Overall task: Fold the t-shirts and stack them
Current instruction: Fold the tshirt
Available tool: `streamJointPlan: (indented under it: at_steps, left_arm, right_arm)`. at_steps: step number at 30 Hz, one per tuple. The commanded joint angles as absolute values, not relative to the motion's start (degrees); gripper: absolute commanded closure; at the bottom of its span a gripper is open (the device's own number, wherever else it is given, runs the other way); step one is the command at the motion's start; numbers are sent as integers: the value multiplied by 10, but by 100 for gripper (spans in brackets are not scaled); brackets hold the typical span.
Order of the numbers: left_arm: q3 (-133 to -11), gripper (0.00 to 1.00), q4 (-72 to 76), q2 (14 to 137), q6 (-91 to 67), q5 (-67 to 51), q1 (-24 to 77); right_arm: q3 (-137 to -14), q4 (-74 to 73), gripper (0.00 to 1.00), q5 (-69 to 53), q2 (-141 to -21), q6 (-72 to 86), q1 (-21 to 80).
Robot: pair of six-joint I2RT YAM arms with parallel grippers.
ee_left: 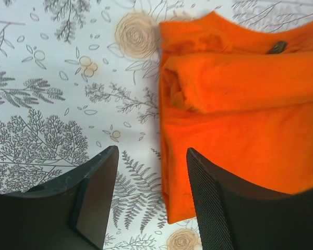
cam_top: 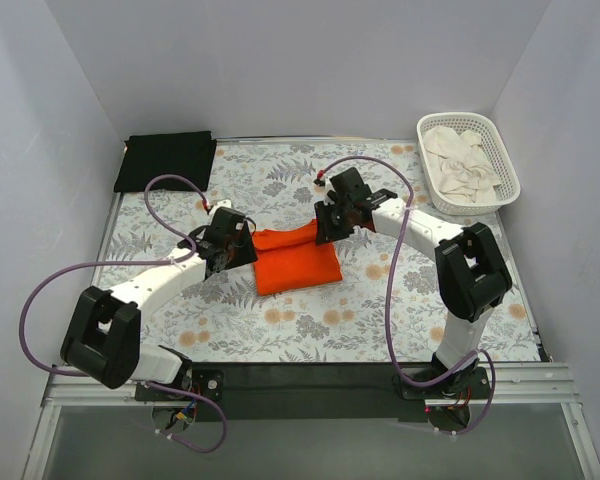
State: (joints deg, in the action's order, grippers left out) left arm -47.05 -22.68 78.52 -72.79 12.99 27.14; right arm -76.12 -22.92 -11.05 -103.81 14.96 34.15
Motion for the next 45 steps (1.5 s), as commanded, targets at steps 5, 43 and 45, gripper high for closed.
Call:
streamJointPlan:
  at_steps: [5,43,45]
  left_arm:
    - [-475,48,-200,799,-735,132,273]
    - [-588,100,-187,910,-767,134,260]
    - [-586,100,-186,907,-766,133,260]
  right_arm:
    - [-757,-177,66,-106,-1030,163,340]
    - [-766,-178,99,-46,-1032,265,294]
    - [-760,-178,99,-37,-1017,270,294]
